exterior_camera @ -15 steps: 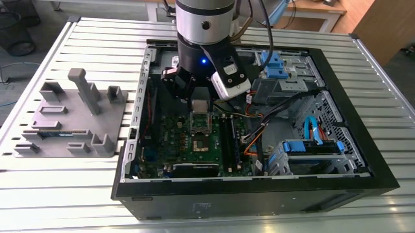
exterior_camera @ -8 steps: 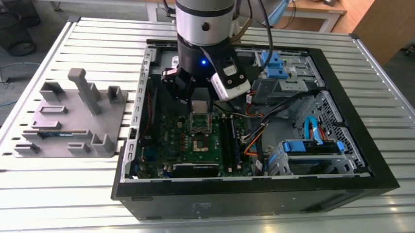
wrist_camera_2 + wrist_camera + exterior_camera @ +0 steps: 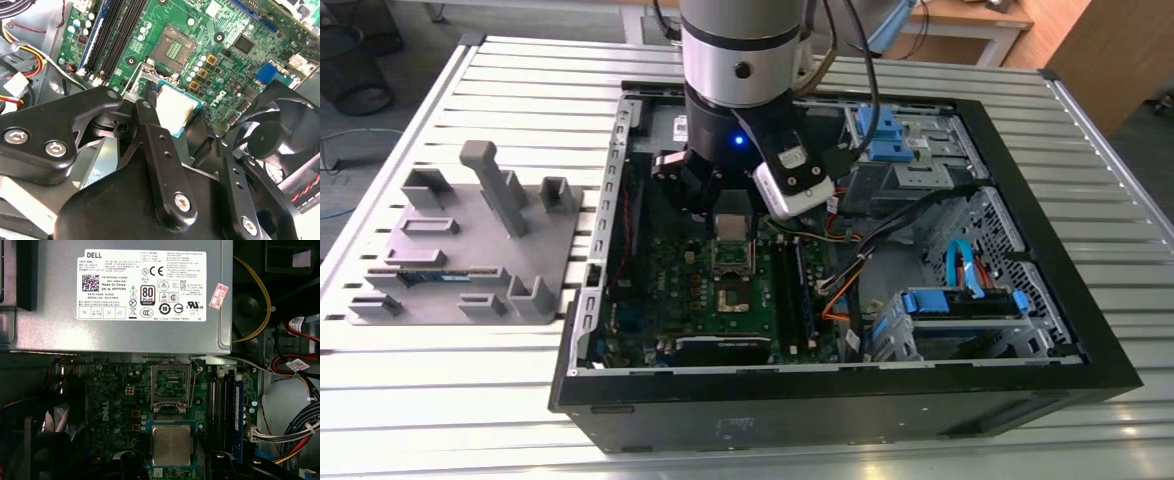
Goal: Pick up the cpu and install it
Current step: 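Place the cpu into insertion slot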
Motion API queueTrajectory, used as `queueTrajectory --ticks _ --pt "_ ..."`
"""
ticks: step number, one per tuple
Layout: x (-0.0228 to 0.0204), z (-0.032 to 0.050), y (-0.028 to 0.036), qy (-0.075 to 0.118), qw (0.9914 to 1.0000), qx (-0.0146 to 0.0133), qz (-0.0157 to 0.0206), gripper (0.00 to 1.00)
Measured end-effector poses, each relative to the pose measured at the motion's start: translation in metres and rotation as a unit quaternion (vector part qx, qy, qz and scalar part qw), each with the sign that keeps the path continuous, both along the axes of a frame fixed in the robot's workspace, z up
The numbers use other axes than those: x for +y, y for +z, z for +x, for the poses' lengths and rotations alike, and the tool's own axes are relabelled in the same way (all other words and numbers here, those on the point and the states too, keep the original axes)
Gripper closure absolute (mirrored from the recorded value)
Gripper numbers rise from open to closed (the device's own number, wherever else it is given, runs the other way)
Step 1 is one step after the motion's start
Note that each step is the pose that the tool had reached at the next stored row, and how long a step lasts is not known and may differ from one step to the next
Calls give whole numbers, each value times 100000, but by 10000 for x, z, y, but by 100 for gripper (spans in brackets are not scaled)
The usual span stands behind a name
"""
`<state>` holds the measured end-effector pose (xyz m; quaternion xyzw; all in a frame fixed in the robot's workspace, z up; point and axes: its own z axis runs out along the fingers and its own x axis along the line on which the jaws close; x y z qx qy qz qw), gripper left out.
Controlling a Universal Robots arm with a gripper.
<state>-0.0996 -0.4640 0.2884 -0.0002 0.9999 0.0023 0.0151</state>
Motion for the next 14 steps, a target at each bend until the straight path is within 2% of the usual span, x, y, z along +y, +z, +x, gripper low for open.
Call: queueTrajectory --ticks 14 --pt "-119 1 -145 -3 100000 -2 8 53"
